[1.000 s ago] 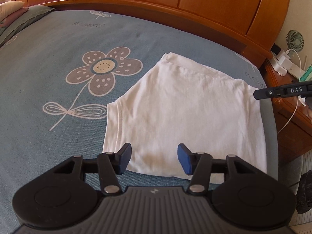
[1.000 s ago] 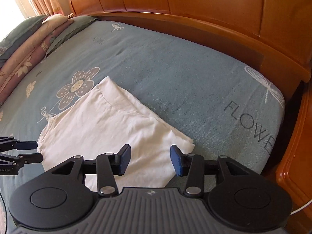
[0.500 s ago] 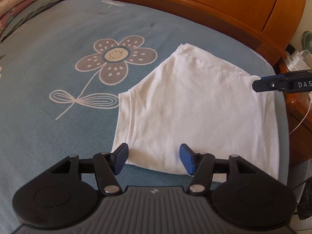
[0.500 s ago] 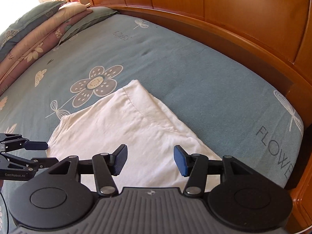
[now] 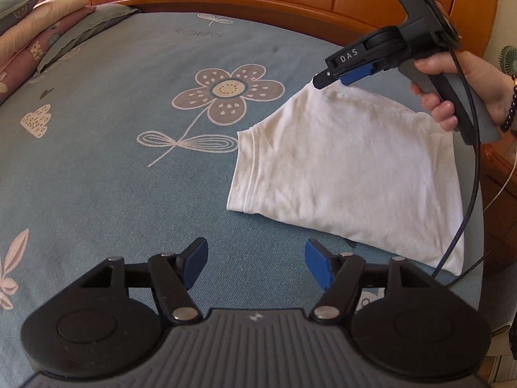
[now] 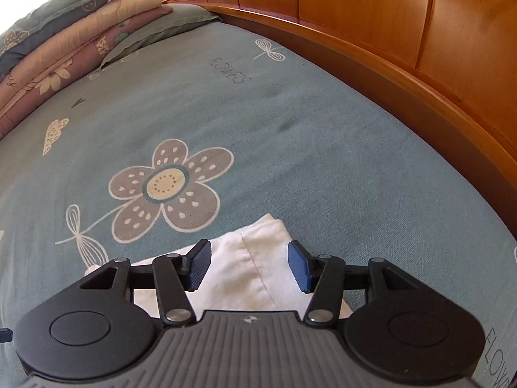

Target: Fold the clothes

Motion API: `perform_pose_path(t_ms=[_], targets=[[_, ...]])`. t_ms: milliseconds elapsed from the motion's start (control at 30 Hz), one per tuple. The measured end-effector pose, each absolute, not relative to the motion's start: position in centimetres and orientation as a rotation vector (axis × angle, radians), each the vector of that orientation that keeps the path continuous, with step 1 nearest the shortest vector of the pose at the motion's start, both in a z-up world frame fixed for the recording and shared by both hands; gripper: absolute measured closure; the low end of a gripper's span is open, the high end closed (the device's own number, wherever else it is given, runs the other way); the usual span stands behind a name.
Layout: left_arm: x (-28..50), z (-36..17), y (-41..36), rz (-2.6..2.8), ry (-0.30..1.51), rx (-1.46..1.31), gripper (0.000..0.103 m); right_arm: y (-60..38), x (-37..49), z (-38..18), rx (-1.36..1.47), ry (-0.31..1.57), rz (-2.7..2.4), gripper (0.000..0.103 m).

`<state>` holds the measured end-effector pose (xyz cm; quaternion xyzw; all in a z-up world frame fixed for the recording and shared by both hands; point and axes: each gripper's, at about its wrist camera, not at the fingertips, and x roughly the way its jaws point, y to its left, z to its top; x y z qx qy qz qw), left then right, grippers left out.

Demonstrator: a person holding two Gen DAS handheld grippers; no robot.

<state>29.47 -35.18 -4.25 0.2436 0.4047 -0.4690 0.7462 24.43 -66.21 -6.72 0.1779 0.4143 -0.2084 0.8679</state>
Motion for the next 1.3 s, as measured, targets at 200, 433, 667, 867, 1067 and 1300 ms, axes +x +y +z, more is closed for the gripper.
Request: perform_pose_path(t_ms=[200, 433, 667, 867, 1067, 1300], targets=[[28.7, -1.8, -33.1, -0.871, 0.757, 0.460, 0.025, -62.5, 23.2, -3.6, 0.346, 0.849, -0.352, 0.029], [27.1, 1.6, -28.0, -0.528, 0.442, 0.251, 0.001, -55.7, 23.1, -3.7, 0.328, 0.922, -0.293, 0.028], [27.5, 2.7, -18.9, -0.491, 0.524, 0.184, 0.001, -44.8, 23.9, -2.1, 0.297, 0.958, -0.289, 0.028], [26.3, 3.3, -9.5, -0.455, 0.566, 0.192, 0.001, -32.6, 24.4, -0.3, 0.257, 0.973, -0.240, 0.022], [26.1, 1.1, -1.8, -0.364, 0.733, 0.171, 0.001, -23.4, 25.3, -1.5, 0.162, 1.063, -0.206, 0.014], [25.7, -1.6, -0.6, -0.228, 0.953, 0.057, 0.001, -22.2, 24.7, -4.0, 0.007, 1.140, -0.213, 0.003]])
